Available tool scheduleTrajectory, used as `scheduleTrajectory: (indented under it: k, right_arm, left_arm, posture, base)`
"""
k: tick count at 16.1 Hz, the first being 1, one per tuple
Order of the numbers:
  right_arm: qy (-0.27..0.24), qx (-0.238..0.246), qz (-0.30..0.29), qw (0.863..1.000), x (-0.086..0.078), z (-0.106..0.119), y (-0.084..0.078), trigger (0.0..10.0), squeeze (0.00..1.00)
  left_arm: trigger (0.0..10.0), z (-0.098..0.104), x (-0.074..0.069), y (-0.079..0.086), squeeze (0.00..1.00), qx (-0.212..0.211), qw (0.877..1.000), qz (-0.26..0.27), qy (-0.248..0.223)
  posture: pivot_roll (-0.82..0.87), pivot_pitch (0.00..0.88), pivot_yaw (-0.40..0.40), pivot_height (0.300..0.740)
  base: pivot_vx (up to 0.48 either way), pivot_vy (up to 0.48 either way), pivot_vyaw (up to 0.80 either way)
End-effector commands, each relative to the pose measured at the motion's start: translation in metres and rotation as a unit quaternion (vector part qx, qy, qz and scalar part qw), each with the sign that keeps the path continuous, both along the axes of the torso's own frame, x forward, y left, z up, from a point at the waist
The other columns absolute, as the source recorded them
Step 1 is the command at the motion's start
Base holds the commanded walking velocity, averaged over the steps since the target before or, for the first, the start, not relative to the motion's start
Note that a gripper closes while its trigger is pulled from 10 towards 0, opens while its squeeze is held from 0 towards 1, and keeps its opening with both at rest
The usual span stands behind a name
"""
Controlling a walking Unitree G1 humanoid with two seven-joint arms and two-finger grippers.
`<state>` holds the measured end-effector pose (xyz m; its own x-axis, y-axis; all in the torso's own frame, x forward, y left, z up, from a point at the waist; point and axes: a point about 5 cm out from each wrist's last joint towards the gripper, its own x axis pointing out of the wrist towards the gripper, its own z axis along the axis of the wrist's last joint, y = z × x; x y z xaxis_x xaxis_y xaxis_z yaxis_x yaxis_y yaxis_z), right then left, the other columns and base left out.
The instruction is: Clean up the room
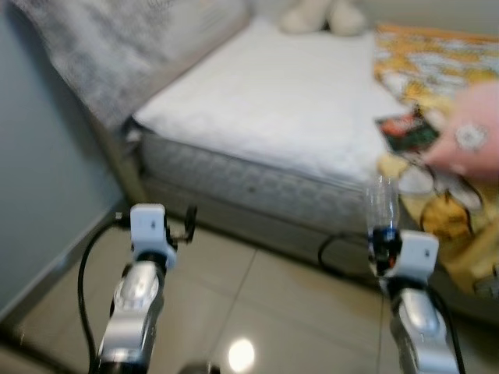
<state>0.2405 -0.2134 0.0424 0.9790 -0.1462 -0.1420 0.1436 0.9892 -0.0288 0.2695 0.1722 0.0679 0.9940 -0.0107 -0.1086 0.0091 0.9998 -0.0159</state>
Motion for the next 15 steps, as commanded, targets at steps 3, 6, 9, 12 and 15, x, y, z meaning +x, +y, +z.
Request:
scheduleTrajectory:
  k: [3,6,9,12,15]
  right_arm:
    - [-0.015,0.009,0.042,0.999,0.008,0.006,0.014,10.0,0.0]
    - [-0.004,0.011,0.04,0.999,0.005,0.003,0.007,10.0,0.0]
    - [0.002,0.012,0.036,0.999,0.0,-0.001,0.004,10.0,0.0]
    - [0.005,0.022,0.045,0.999,0.0,-0.003,0.008,10.0,0.0]
    - [0.006,0.022,0.055,0.998,0.002,-0.002,0.01,10.0,0.0]
  left_arm:
    - [10.0,0.003,-0.001,-0.006,0.0,0.018,1.0,-0.022,-0.011]
    - [10.0,0.003,-0.003,-0.01,0.0,0.034,0.999,-0.033,-0.017]
    - [10.0,-0.002,-0.007,0.0,0.0,0.045,0.999,-0.01,-0.001]
    - [10.0,0.002,-0.005,-0.006,0.0,0.039,0.999,-0.018,-0.006]
    - [10.0,0.009,-0.005,-0.013,0.0,0.048,0.997,-0.045,-0.027]
  posture:
    - [-0.08,0.0,0.013,0.724]
    - [-0.07,0.0,0.001,0.724]
    - [-0.08,0.0,0.002,0.724]
    - [-0.07,0.0,0.003,0.724]
    - [-0.07,0.0,0.002,0.724]
  base:
    - [0.0,0.0,0.64]
    - [0.0,0.0,0.62]
    - [0.0,0.0,0.6]
    - [0.0,0.0,0.58]
    - [0.0,0.0,0.57]
